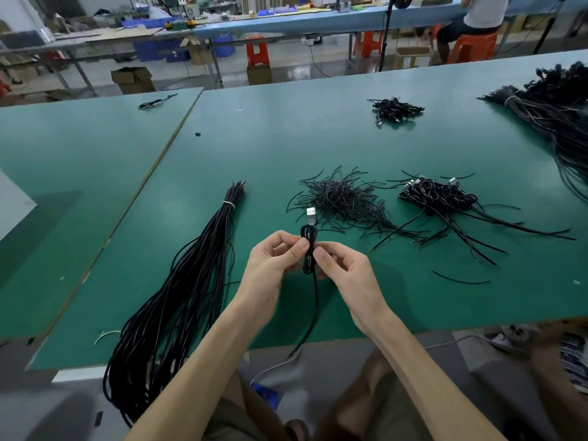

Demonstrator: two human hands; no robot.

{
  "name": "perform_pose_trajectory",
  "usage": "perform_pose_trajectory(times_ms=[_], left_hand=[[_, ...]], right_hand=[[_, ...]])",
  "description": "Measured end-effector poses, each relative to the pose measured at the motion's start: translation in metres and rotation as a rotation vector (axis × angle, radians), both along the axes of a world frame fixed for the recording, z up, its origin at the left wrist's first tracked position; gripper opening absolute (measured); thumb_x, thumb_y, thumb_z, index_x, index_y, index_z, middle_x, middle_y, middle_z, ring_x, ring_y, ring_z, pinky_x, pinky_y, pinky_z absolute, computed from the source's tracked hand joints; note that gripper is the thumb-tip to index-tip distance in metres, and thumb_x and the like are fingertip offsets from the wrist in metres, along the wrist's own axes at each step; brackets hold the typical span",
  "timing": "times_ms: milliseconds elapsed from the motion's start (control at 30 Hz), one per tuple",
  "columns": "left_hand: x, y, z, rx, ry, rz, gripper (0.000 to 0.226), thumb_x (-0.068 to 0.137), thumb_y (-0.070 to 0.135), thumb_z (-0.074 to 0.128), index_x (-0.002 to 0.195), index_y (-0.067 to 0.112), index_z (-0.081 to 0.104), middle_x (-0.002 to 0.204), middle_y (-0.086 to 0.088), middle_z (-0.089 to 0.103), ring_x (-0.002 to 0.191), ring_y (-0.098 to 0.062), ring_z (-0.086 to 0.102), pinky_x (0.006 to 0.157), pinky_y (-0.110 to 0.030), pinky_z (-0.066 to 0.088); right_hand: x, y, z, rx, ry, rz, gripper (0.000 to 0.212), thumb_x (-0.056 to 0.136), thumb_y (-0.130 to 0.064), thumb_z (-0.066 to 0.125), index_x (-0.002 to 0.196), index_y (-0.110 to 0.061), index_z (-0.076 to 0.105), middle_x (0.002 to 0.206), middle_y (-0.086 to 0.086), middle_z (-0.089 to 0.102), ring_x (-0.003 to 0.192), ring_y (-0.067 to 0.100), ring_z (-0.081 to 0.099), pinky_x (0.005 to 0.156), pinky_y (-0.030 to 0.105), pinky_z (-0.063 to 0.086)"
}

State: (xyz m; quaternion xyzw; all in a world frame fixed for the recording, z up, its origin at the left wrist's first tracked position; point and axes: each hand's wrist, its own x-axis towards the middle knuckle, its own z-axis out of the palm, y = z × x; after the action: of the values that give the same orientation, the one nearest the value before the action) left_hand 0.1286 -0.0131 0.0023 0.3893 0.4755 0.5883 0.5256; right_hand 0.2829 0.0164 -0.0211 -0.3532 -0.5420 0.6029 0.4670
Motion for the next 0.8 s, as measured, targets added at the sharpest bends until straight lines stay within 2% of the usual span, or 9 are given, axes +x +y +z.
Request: perform_pose_trajectory(times_ms=[100, 200, 333, 400, 467, 567, 633, 700, 800], left_hand=[[0.012, 0.001, -0.004, 0.023, 0.06, 0.108, 0.016, 0.089, 0.021, 0.075, 0.089, 0.01, 0.063, 0.107, -0.013, 0.078, 0.104, -0.034, 0.072, 0.094, -0.042, 0.055], [0.016, 0.002, -0.007, 0.017, 0.127, 0.143, 0.013, 0.094, 0.015, 0.073, 0.088, 0.009, 0.064, 0.1, -0.012, 0.079, 0.087, -0.028, 0.073, 0.066, -0.029, 0.056], [0.013, 0.003, -0.009, -0.002, 0.003, 0.064, 0.016, 0.089, 0.011, 0.075, 0.078, 0.013, 0.064, 0.106, -0.019, 0.077, 0.065, -0.023, 0.062, 0.055, -0.03, 0.051], [0.01, 0.004, -0.01, -0.011, -0.065, 0.032, 0.017, 0.081, 0.013, 0.078, 0.071, 0.019, 0.065, 0.108, -0.022, 0.075, 0.058, -0.021, 0.058, 0.052, -0.032, 0.052], [0.006, 0.007, -0.012, -0.014, -0.142, -0.006, 0.017, 0.079, 0.009, 0.078, 0.074, 0.013, 0.062, 0.108, -0.026, 0.073, 0.052, -0.022, 0.053, 0.05, -0.035, 0.053], [-0.002, 0.012, -0.013, -0.037, -0.169, -0.083, 0.027, 0.08, 0.006, 0.077, 0.094, -0.002, 0.056, 0.093, -0.021, 0.074, 0.047, -0.025, 0.051, 0.053, -0.04, 0.056], [-0.006, 0.014, -0.011, -0.045, -0.13, -0.119, 0.05, 0.074, 0.01, 0.083, 0.111, -0.009, 0.055, 0.078, -0.014, 0.072, 0.046, -0.026, 0.054, 0.06, -0.041, 0.057], [-0.009, 0.016, -0.009, -0.053, -0.096, -0.131, 0.061, 0.066, 0.017, 0.088, 0.114, -0.008, 0.059, 0.081, -0.013, 0.073, 0.047, -0.026, 0.057, 0.069, -0.04, 0.056], [-0.012, 0.017, -0.01, -0.046, -0.106, -0.161, 0.05, 0.064, 0.02, 0.089, 0.108, 0.004, 0.074, 0.088, -0.015, 0.069, 0.048, -0.024, 0.057, 0.071, -0.034, 0.056]], right_hand=[[-0.002, -0.001, 0.001, -0.004, -0.008, 0.021, 0.032, 0.088, -0.027, 0.076, 0.114, -0.011, 0.067, 0.101, 0.003, 0.079, 0.097, 0.015, 0.074, 0.085, 0.022, 0.056], [-0.005, -0.002, -0.001, 0.032, -0.097, 0.001, 0.025, 0.091, -0.015, 0.077, 0.108, -0.005, 0.062, 0.094, 0.009, 0.079, 0.09, 0.02, 0.076, 0.084, 0.027, 0.059], [-0.002, 0.0, -0.003, 0.002, 0.002, 0.042, 0.014, 0.094, 0.001, 0.069, 0.102, 0.007, 0.06, 0.084, 0.012, 0.078, 0.074, 0.021, 0.074, 0.071, 0.025, 0.058], [0.0, 0.001, -0.003, -0.006, 0.022, 0.083, 0.01, 0.096, 0.001, 0.065, 0.104, 0.006, 0.062, 0.081, 0.01, 0.077, 0.07, 0.018, 0.072, 0.067, 0.023, 0.056], [0.0, 0.002, -0.004, -0.016, 0.035, 0.124, 0.01, 0.1, 0.0, 0.06, 0.107, 0.006, 0.063, 0.08, 0.009, 0.075, 0.065, 0.019, 0.067, 0.063, 0.026, 0.055], [0.001, 0.002, -0.004, -0.013, 0.044, 0.176, 0.014, 0.105, -0.002, 0.05, 0.107, 0.005, 0.062, 0.08, 0.011, 0.072, 0.058, 0.019, 0.059, 0.057, 0.027, 0.052], [0.001, 0.003, -0.004, -0.005, 0.048, 0.198, 0.017, 0.107, -0.003, 0.047, 0.108, 0.007, 0.061, 0.079, 0.011, 0.071, 0.057, 0.018, 0.056, 0.055, 0.025, 0.049], [0.001, 0.003, -0.005, 0.001, 0.042, 0.211, 0.017, 0.107, -0.004, 0.046, 0.107, 0.006, 0.06, 0.077, 0.009, 0.07, 0.057, 0.017, 0.053, 0.055, 0.024, 0.048], [0.0, 0.003, -0.006, 0.017, 0.014, 0.207, 0.018, 0.108, -0.007, 0.046, 0.103, -0.001, 0.061, 0.077, 0.008, 0.071, 0.056, 0.017, 0.053, 0.056, 0.024, 0.047]])
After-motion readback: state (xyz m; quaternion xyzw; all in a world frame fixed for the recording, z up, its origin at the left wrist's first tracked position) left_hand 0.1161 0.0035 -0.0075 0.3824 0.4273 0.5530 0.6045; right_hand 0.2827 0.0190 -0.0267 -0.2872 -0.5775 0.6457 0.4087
